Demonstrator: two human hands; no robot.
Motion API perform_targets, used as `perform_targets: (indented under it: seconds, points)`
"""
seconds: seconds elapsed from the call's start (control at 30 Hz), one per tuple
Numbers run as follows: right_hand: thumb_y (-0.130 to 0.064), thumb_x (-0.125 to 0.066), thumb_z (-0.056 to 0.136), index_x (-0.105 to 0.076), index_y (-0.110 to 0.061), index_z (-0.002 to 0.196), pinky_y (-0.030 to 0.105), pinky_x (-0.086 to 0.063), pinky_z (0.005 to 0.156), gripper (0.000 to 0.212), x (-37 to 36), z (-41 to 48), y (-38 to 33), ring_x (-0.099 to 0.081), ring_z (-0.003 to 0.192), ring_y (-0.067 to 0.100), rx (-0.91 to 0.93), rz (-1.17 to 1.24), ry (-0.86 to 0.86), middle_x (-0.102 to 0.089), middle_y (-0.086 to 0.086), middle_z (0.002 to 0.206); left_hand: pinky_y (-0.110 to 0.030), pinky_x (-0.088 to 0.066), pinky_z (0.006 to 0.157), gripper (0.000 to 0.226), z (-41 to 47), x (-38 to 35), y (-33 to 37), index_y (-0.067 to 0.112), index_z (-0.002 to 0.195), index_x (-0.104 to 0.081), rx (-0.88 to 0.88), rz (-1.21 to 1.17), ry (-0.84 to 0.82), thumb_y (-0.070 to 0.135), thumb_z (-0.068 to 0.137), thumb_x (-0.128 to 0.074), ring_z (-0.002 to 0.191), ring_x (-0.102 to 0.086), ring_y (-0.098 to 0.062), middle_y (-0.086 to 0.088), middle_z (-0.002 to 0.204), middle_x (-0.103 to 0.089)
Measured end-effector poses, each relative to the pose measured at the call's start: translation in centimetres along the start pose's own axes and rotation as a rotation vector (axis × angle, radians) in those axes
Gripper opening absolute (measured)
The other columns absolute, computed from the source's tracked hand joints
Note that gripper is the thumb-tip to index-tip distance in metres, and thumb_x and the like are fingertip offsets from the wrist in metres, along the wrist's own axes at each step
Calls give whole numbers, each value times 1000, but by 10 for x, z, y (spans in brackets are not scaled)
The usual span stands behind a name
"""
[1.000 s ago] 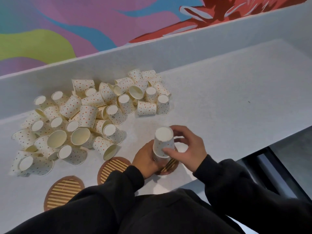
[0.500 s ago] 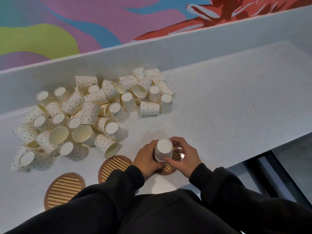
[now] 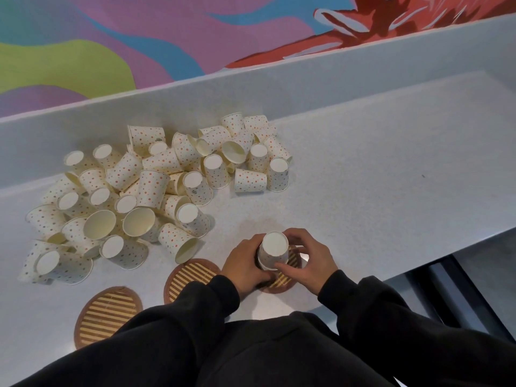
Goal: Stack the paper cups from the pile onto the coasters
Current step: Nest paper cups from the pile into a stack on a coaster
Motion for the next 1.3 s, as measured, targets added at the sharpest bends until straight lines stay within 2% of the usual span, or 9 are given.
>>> perform_targets:
  seconds: [0.17,0.3,0.5,0.67,0.83,0.93,1.1,1.23,1.3]
  points:
    - [-41,-89,72,-45,-49,132,19,-46,104,75,0,7,11,-53,125,-3,-22,-86,-117,-56,-28,133,-31,-46,108,92,6,8,2,36,146,-45,-34,25,-117,25,67,-91,124,-54,-11,13,138,-57]
    - [-30,-81,78,-30,-47,149,36,-38,118,89,15,29,35,-43,138,10,-62,-302,-228,-42,-10,153,-32,-49,106,87,22,48,3,35,154,-38,-21,172,-80,14,82,-82,115,-54,-6,8,141,-50]
    - [-20,-82,82,-46,-25,145,39,-49,106,73,42,98,31,-55,125,19,-219,-205,22,-54,0,143,-37,-41,112,63,83,106,39,23,150,-46,-196,446,192,11,91,-64,135,-49,-22,-3,152,-48]
    - [-21,-89,77,-42,-22,146,37,-48,106,84,47,157,9,-53,126,24,-254,-42,170,-52,4,145,-48,-36,116,75,135,98,52,14,156,-37,-222,788,109,4,85,-61,144,-40,-32,-10,159,-42]
    - [-16,-84,81,-41,-23,151,35,-44,111,83,39,180,-10,-50,128,20,-167,-23,159,-50,5,148,-49,-32,117,76,144,84,32,16,155,-35,-148,989,62,22,87,-67,141,-42,-34,-11,153,-47]
    - [-18,-80,85,-44,-27,150,32,-40,111,75,32,179,-4,-49,135,25,-174,-101,112,-50,8,148,-48,-38,110,63,137,78,20,16,148,-44,-112,976,57,26,90,-65,130,-49,-35,-11,141,-54]
    - [-20,-79,84,-50,-35,133,40,-51,104,58,32,165,6,-57,117,25,-200,-80,131,-55,4,133,-46,-40,102,65,123,84,19,24,143,-50,9,818,58,57,88,-63,121,-54,-31,-5,133,-61]
    - [-18,-78,87,-49,-36,132,44,-54,101,57,36,152,10,-59,115,23,-191,-64,120,-61,-1,133,-35,-48,82,70,85,103,59,26,139,-49,-31,186,218,51,81,-80,102,-61,-19,6,116,-64]
    - [-20,-77,88,-48,-36,133,46,-53,103,57,39,146,13,-60,118,25,-206,-69,111,-61,0,135,-27,-53,84,70,63,107,80,27,137,-50,-92,-80,218,41,79,-87,104,-64,-9,12,119,-65]
Point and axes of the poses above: each hand's wrist, its own z-axis towards the middle knuckle, its own x-axis out of the back of the hand, y = z × x, the point moved 6 cm from there along z, towards the middle knuckle
